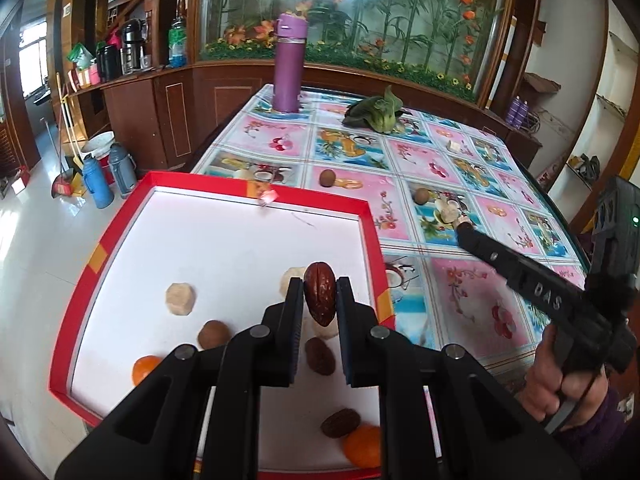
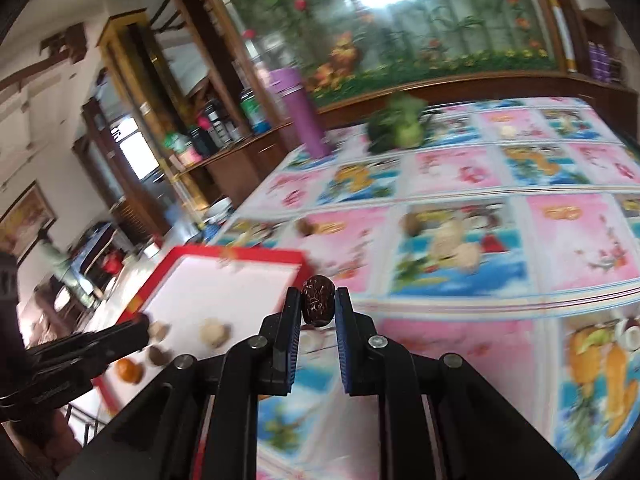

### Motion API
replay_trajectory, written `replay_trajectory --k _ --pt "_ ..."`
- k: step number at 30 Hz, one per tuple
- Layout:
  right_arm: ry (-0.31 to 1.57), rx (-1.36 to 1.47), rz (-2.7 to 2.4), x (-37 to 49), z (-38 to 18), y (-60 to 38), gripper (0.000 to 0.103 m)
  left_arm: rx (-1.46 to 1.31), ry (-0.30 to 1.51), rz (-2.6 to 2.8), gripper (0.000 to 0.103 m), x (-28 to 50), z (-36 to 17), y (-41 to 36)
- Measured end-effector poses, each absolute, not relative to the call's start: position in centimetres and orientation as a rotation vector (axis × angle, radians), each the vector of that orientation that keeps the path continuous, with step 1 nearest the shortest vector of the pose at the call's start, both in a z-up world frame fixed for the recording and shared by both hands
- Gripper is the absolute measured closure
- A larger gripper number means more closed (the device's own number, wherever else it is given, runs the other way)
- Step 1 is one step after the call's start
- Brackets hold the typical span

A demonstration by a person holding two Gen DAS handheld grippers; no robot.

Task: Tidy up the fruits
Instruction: 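Carry both red dates over the white tray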

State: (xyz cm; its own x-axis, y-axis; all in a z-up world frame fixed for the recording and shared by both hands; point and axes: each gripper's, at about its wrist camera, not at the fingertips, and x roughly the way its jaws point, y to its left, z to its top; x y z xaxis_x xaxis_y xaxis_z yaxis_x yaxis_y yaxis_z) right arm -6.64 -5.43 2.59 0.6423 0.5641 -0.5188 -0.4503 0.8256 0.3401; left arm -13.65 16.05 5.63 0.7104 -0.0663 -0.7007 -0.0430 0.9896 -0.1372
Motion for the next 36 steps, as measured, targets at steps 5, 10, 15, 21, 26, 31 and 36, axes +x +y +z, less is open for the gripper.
replay_trajectory --k 5,10,15,21,26,31,36 --pt "0.673 0.104 0.706 -9.7 2.4 -0.3 0.088 -0.183 0.779 0.024 0.085 -14.7 5.1 18.3" --pt "0.71 0.05 0.754 -11.2 1.1 2.6 0.088 -0.194 0.783 0.05 0.085 -15.5 4.4 19.7" --pt "0.718 0.012 0.756 -11.6 0.6 3.7 0.088 -0.209 0.788 0.065 0.085 -15.9 3.8 20.7" --pt "0.738 0.007 0.749 -11.6 0.2 4.0 0.088 -0.205 0.795 0.093 0.085 -16.1 3.4 21.6" --pt "0.742 0.011 0.744 -11.5 0.0 4.1 0.088 -0.202 0.802 0.109 0.085 -16.3 3.1 22.1" --pt "0.743 0.001 0.75 -11.6 0.1 4.5 0.088 -0.187 0.809 0.125 0.085 -16.3 2.7 22.2" --pt "0.752 -0.01 0.767 -11.9 -0.2 5.0 0.088 -0.151 0.813 0.137 0.085 -16.1 2.5 21.8"
